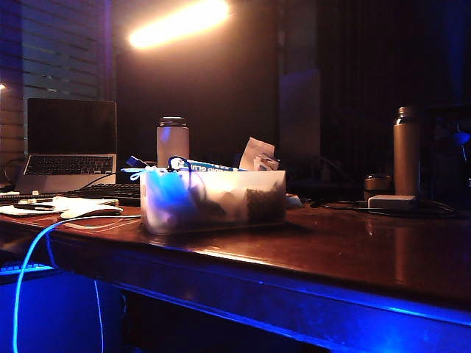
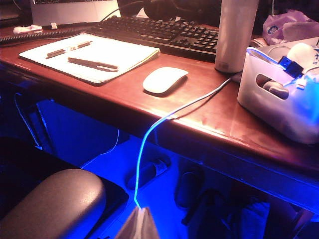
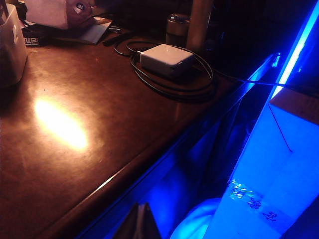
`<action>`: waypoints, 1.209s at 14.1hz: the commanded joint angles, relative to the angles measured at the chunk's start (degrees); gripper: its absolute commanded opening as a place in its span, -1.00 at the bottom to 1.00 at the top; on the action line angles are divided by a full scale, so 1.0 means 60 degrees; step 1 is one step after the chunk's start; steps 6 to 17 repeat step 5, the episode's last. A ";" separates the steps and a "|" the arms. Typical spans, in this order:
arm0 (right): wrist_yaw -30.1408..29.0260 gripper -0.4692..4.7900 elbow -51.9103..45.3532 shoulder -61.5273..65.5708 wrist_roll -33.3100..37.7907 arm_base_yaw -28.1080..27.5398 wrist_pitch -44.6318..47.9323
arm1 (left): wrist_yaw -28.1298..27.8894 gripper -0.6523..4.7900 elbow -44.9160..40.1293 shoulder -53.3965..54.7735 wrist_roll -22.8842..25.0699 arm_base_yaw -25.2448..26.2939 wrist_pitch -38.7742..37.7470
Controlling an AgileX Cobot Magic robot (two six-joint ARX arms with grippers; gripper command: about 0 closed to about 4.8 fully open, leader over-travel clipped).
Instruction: Pick up the liquid glue and place it into the translucent box.
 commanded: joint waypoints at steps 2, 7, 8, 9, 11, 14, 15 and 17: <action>0.0004 -0.81 -0.0033 -0.0011 -0.0022 0.0000 0.0015 | 0.0044 -0.77 -0.0018 -0.0025 0.0000 -0.0091 0.0004; 0.0004 -0.81 -0.0033 -0.0007 -0.0022 0.0000 0.0015 | 0.0047 -0.77 -0.0018 -0.0025 0.0000 -0.0091 0.0004; 0.0004 -0.81 -0.0033 -0.0007 -0.0022 0.0000 0.0015 | 0.0047 -0.77 -0.0018 -0.0025 0.0000 -0.0091 0.0004; 0.0004 -0.81 -0.0033 -0.0007 -0.0022 0.0000 0.0015 | 0.0047 -0.77 -0.0018 -0.0025 0.0000 -0.0091 0.0004; 0.0004 -0.81 -0.0033 -0.0007 -0.0022 0.0000 0.0015 | 0.0047 -0.77 -0.0018 -0.0025 0.0000 -0.0091 0.0004; 0.0004 -0.81 -0.0033 -0.0007 -0.0022 0.0000 0.0015 | 0.0047 -0.77 -0.0018 -0.0025 0.0000 -0.0091 0.0004; 0.0004 -0.81 -0.0033 -0.0007 -0.0022 0.0000 0.0015 | 0.0047 -0.77 -0.0018 -0.0025 0.0000 -0.0091 0.0004; 0.0004 -0.81 -0.0033 -0.0007 -0.0022 0.0000 0.0015 | 0.0047 -0.77 -0.0018 -0.0025 0.0000 -0.0091 0.0004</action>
